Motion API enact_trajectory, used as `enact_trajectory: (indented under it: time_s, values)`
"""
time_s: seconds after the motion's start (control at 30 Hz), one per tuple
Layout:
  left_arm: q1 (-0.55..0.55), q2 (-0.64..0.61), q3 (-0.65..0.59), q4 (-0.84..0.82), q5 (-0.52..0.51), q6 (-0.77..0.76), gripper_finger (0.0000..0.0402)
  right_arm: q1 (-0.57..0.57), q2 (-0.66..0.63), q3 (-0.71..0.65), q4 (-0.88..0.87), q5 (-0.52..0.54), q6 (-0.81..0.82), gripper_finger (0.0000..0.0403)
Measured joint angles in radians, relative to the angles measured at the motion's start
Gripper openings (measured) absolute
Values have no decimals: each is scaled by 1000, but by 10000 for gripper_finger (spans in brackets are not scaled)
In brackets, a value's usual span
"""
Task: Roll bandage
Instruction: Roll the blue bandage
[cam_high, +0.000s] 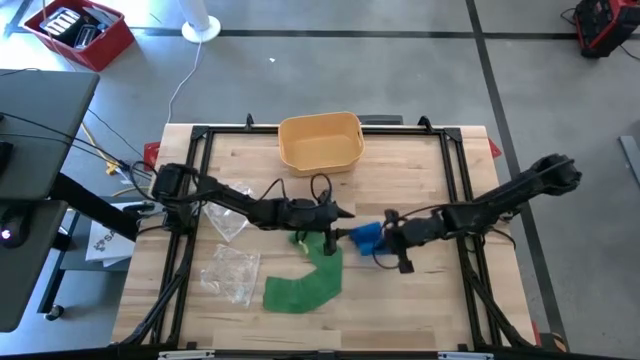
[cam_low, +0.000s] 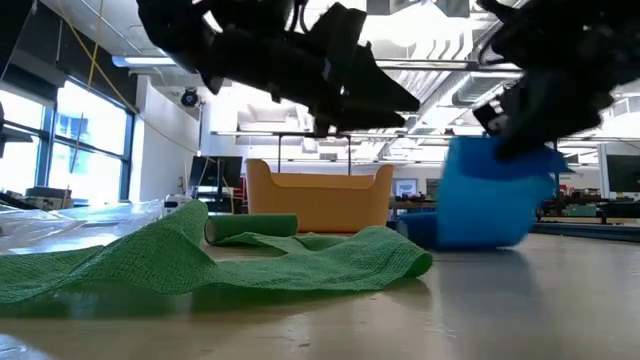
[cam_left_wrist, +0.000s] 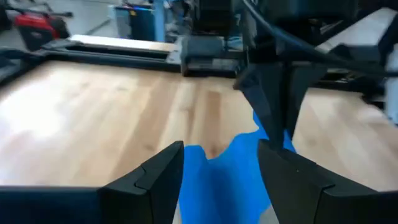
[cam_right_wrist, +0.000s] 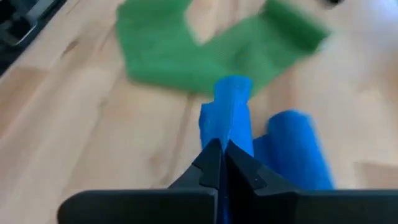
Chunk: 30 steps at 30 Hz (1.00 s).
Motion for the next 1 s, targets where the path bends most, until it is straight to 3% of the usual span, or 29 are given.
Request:
enact_trajectory:
  time_s: [0.2, 0.4, 0.63, 0.8, 1.0]
  values:
    - [-25, 80, 8, 130, 195, 19, 197, 67, 105, 0, 54, -13, 84, 0]
    - [-33, 179, 137, 23, 160, 36, 197, 109, 126, 0, 102, 24, 128, 0]
    - [1, 275, 314, -297, 150, 47, 197, 126, 119, 0, 101, 39, 140, 0]
    - [43, 291, 340, -399, 57, 45, 197, 144, 119, 0, 117, 42, 166, 0]
    - [101, 298, 340, -435, 32, 7, 197, 197, 119, 0, 131, 77, 216, 0]
